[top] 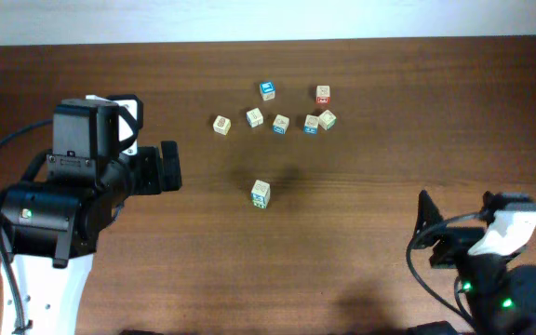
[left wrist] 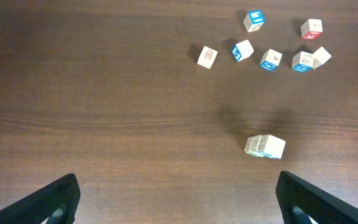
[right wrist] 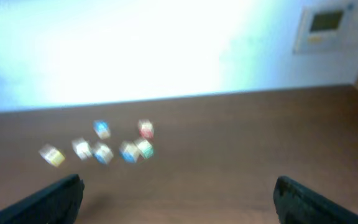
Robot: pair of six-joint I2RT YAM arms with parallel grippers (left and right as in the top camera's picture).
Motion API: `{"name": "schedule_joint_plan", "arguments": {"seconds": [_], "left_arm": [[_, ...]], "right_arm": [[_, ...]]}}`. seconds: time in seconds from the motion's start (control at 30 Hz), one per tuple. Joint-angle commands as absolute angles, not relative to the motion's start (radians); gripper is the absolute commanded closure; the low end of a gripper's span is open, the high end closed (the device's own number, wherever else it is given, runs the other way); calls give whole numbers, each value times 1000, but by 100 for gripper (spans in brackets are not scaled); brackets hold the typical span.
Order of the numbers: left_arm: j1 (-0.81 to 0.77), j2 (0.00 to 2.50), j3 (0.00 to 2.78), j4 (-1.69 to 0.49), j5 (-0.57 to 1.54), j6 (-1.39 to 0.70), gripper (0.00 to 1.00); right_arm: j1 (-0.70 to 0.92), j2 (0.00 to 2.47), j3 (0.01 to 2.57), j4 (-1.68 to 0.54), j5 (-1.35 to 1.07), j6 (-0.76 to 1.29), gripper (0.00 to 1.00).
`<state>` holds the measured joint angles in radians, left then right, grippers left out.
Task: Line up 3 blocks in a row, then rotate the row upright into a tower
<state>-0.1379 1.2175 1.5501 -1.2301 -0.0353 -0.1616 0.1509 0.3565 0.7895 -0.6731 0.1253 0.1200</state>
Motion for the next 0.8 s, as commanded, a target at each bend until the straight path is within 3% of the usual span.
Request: {"name": "schedule_joint_plan", "arguments": {"seconds": [0.0, 0.17, 0.27, 0.77], "left_arm": [[-136, 1208, 1557, -1229, -49, -156, 1], [-136, 1208, 1557, -1229, -49, -156, 1], [-136, 1208, 1557, -1229, -49, -156, 1], [-136, 1208, 1557, -1229, -49, -156, 1]], "right_arm": [[87, 159, 469, -441, 56, 15, 2], [44, 3, 111, -109, 65, 15, 2], [44, 3, 7, -30, 64, 15, 2], [44, 4, 6, -78, 33, 15, 2]]}}
